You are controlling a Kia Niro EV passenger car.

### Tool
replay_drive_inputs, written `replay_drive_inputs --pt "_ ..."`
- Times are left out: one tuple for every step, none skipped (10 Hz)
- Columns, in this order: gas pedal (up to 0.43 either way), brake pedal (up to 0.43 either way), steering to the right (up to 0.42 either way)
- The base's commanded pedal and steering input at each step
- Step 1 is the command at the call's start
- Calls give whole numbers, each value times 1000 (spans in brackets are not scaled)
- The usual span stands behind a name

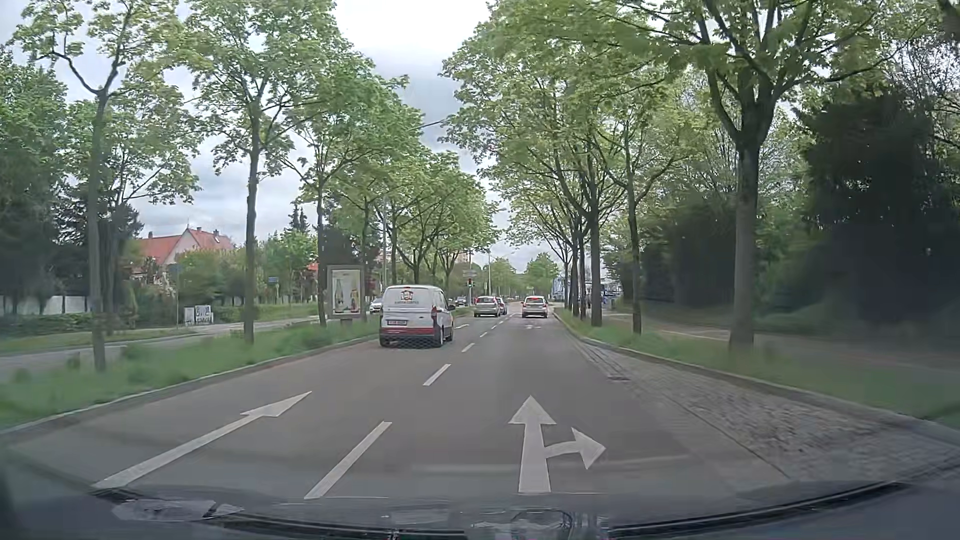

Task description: Follow the waypoints while adhering to traffic rules and regulations

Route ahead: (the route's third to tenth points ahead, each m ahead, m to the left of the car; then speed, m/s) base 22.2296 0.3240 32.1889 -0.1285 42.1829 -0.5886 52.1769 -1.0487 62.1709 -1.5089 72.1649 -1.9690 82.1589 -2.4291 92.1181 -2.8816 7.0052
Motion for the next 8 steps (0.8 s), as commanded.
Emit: replay_drive_inputs --pt "0 0 2" --pt "0 0 0" --pt "0 0 0" --pt "0 0 0" --pt "0 0 -4" --pt "0 0 -8" --pt "0 0 -13" --pt "0 0 -16"
